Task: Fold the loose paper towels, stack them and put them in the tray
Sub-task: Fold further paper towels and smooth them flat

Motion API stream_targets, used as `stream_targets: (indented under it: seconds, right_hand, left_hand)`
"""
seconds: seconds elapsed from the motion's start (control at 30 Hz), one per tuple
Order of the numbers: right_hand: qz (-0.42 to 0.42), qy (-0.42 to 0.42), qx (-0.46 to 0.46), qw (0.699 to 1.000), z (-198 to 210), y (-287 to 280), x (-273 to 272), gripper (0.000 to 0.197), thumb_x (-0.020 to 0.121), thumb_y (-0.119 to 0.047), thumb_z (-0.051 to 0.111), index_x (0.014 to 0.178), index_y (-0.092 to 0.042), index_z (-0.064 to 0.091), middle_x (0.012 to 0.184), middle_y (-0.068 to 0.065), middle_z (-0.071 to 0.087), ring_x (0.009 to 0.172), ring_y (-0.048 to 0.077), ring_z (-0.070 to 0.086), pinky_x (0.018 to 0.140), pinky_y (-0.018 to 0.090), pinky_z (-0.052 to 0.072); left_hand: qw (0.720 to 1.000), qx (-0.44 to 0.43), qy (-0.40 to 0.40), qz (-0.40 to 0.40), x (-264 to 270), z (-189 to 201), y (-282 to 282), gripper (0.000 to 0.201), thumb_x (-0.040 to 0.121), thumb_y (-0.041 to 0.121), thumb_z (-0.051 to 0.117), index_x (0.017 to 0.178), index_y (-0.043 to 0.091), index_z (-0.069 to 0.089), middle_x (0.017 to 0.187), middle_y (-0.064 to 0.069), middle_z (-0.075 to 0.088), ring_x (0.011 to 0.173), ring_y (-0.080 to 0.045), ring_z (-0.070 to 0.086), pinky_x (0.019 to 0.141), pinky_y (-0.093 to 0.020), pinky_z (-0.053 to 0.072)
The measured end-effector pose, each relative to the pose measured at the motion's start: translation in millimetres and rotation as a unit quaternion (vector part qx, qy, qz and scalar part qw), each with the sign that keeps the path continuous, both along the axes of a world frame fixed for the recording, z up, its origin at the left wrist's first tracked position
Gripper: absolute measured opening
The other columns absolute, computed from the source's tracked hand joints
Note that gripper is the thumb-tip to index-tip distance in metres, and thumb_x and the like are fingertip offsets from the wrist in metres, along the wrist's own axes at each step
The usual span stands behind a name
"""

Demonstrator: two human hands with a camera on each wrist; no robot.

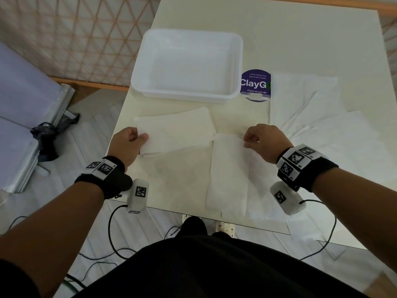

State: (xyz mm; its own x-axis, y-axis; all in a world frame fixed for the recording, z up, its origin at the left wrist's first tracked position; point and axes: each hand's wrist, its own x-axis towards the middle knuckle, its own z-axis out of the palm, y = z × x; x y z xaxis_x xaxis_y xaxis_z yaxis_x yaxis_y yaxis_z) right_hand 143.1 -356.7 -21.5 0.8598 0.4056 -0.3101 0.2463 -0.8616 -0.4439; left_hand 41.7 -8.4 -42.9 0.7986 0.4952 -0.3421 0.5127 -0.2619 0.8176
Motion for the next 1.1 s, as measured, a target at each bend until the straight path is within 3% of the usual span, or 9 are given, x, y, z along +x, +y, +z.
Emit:
stream_targets:
  seconds: [0.13, 0.3, 0.5, 0.6, 0.77, 0.9, 1.0, 1.07, 1.1]
  right_hand:
    - [-0.013, 0.005, 0.005, 1.000, 2, -3, -1, 0.010, 0.086, -0.020, 0.066, 0.094, -0.014, 0.066, 0.086, -0.002, 0.059, 0.084, 0.020, 0.057, 0.078, 0.031, 0.045]
    - [-0.029, 0.005, 0.019, 0.999, 4, -5, -2, 0.012, 0.086, -0.022, 0.065, 0.096, -0.015, 0.064, 0.087, -0.001, 0.064, 0.086, 0.021, 0.060, 0.081, 0.035, 0.049]
    - [-0.029, 0.000, 0.022, 0.999, 9, -8, -3, 0.010, 0.087, -0.023, 0.064, 0.094, -0.017, 0.062, 0.089, 0.002, 0.068, 0.087, 0.024, 0.062, 0.082, 0.039, 0.051]
    - [-0.019, -0.013, 0.037, 0.999, 15, -10, -3, 0.008, 0.088, -0.022, 0.062, 0.093, -0.015, 0.063, 0.091, 0.003, 0.068, 0.089, 0.023, 0.062, 0.083, 0.038, 0.049]
    - [0.007, -0.038, 0.095, 0.995, 24, -15, -6, 0.010, 0.092, -0.021, 0.058, 0.095, -0.012, 0.060, 0.096, 0.002, 0.065, 0.095, 0.020, 0.060, 0.084, 0.034, 0.046]
    - [-0.013, -0.018, 0.150, 0.988, 31, -18, -6, 0.011, 0.093, -0.023, 0.057, 0.096, -0.012, 0.056, 0.094, -0.001, 0.065, 0.095, 0.016, 0.061, 0.081, 0.027, 0.045]
    - [-0.032, -0.028, 0.188, 0.981, 36, -18, -6, 0.006, 0.094, -0.022, 0.055, 0.095, -0.015, 0.053, 0.091, -0.001, 0.063, 0.088, 0.019, 0.060, 0.081, 0.029, 0.047]
    - [-0.055, -0.039, 0.206, 0.976, 39, -20, -4, 0.005, 0.096, -0.021, 0.052, 0.094, -0.016, 0.051, 0.087, -0.002, 0.062, 0.077, 0.018, 0.059, 0.073, 0.023, 0.046]
    - [-0.069, -0.047, 0.209, 0.974, 39, -21, -3, 0.007, 0.096, -0.021, 0.051, 0.095, -0.014, 0.050, 0.085, -0.002, 0.061, 0.071, 0.017, 0.057, 0.067, 0.018, 0.044]
  left_hand:
    - [1.000, 0.021, -0.015, 0.010, 5, 2, -8, 0.021, 0.085, 0.024, 0.069, 0.099, 0.008, 0.064, 0.096, -0.008, 0.070, 0.093, -0.026, 0.067, 0.089, -0.044, 0.054]
    - [0.995, 0.100, 0.000, -0.004, 8, 1, -7, 0.033, 0.081, 0.033, 0.072, 0.095, 0.006, 0.062, 0.094, -0.013, 0.069, 0.089, -0.030, 0.066, 0.085, -0.048, 0.053]
    - [0.981, 0.191, 0.026, -0.007, 11, 1, -18, 0.044, 0.078, 0.035, 0.076, 0.103, 0.005, 0.055, 0.091, -0.005, 0.057, 0.083, -0.020, 0.052, 0.074, -0.031, 0.042]
    - [0.975, 0.223, 0.019, -0.007, 13, -1, -18, 0.060, 0.071, 0.034, 0.081, 0.112, 0.004, 0.049, 0.105, -0.012, 0.053, 0.091, -0.025, 0.051, 0.085, -0.037, 0.045]
    - [0.947, 0.315, -0.034, -0.054, 18, 7, -36, 0.064, 0.071, 0.028, 0.080, 0.122, 0.006, 0.048, 0.121, -0.014, 0.047, 0.112, -0.032, 0.040, 0.096, -0.035, 0.032]
    - [0.967, 0.154, -0.091, -0.180, 28, 24, -89, 0.036, 0.083, 0.034, 0.071, 0.110, 0.014, 0.057, 0.113, 0.002, 0.054, 0.097, -0.012, 0.052, 0.081, -0.021, 0.042]
    - [0.967, 0.034, -0.038, -0.248, 29, 38, -135, 0.019, 0.094, 0.044, 0.051, 0.094, 0.025, 0.057, 0.090, 0.014, 0.058, 0.080, 0.001, 0.053, 0.072, -0.017, 0.043]
    - [0.959, -0.014, 0.000, -0.283, 30, 41, -153, 0.037, 0.095, 0.057, 0.036, 0.084, 0.025, 0.051, 0.079, 0.014, 0.053, 0.071, -0.002, 0.050, 0.070, -0.020, 0.039]
    - [0.954, -0.038, 0.011, -0.298, 30, 41, -158, 0.048, 0.092, 0.066, 0.030, 0.086, 0.023, 0.053, 0.083, 0.013, 0.055, 0.076, -0.003, 0.052, 0.075, -0.023, 0.039]
